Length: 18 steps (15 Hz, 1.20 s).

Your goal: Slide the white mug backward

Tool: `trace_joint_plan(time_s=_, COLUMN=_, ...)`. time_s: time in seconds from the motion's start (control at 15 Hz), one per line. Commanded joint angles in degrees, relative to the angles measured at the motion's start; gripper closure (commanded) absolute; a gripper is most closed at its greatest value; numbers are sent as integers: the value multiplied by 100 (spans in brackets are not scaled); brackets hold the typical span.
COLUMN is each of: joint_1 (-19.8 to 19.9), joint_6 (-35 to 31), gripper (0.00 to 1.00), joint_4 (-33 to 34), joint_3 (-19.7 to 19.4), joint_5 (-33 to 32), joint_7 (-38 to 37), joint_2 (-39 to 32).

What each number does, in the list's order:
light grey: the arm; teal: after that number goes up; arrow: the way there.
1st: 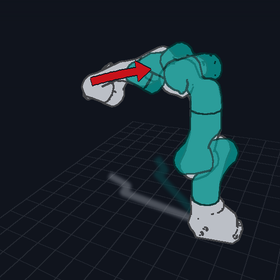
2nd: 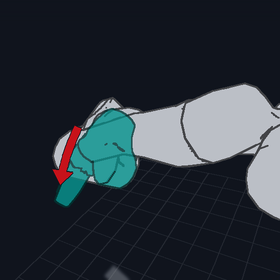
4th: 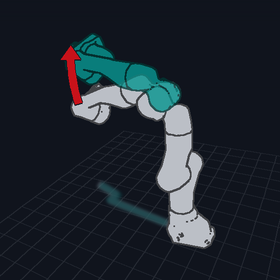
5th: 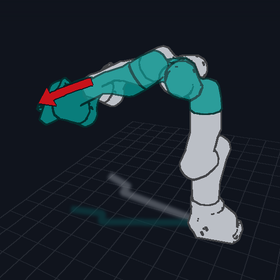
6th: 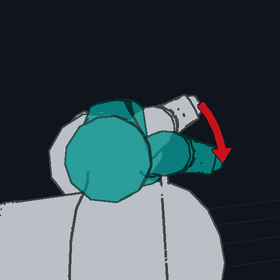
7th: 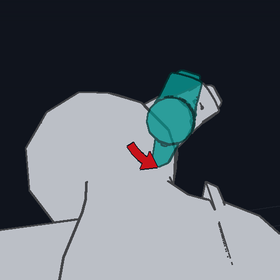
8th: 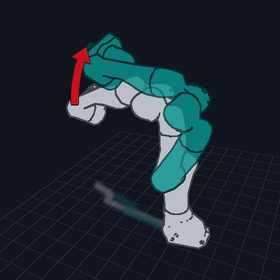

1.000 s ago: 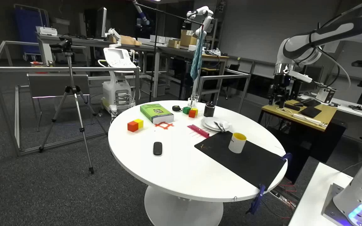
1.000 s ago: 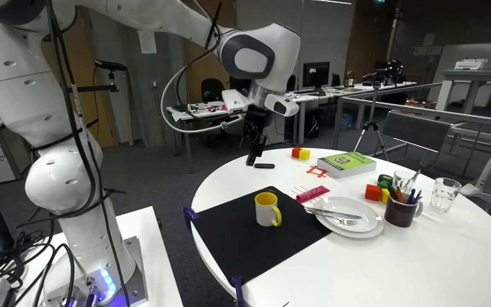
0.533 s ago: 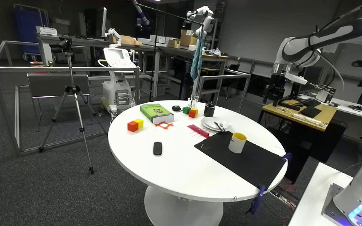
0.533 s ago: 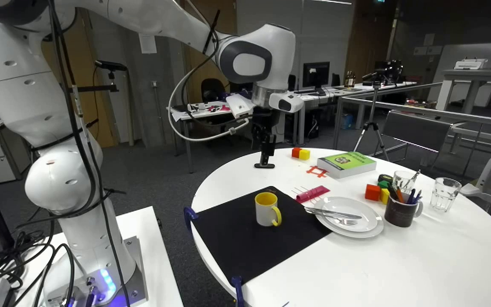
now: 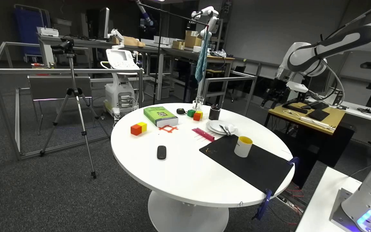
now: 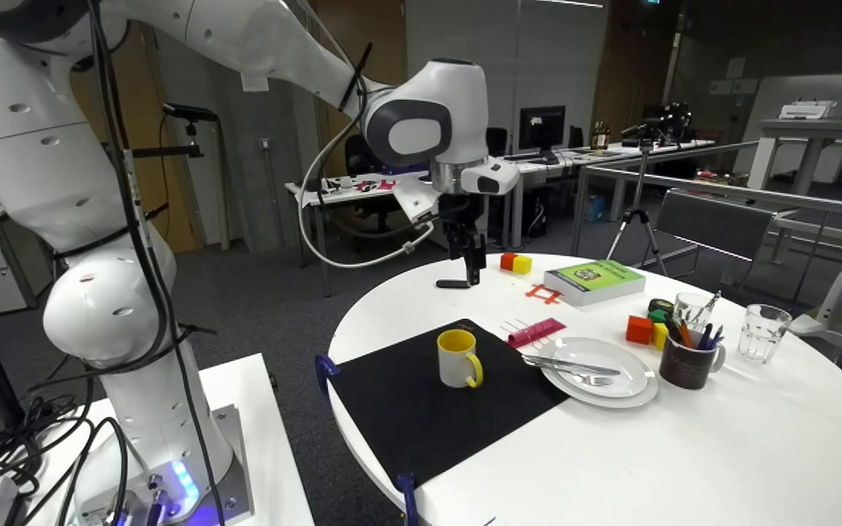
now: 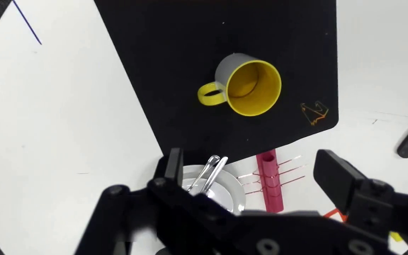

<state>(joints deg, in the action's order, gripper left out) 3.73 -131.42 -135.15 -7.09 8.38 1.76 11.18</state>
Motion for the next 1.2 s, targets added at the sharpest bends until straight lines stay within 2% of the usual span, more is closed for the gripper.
trace_joint_plan(time_s=0.0, joint_1=36, joint_6=51, gripper=0, joint_4=10, joint_3=32, joint_5=44, joint_7=26, joint_2=17)
trace_joint_plan(time_s=0.2, joint_1=36, joint_6=68, gripper=0, joint_4=10, joint_3=30, joint_5=69, joint_7=27, joint_2=34)
trace_joint_plan(time_s=0.4, joint_1=40, joint_6=-328, gripper=0, joint_4=-81, joint_3=117, joint_5=-33, joint_7=-243, joint_2=42)
trace_joint_plan(time_s=0.73, joint_1=-12, joint_6=-691, gripper=0, joint_4=242, joint_3=308, joint_5=-180, joint_7=-664, joint_2=-802)
trace_joint_plan(time_s=1.13, joint_1=-46, joint_6=-838, gripper=0, joint_4=722, joint_3=404, joint_5=-15, joint_7=-241, joint_2=-1807)
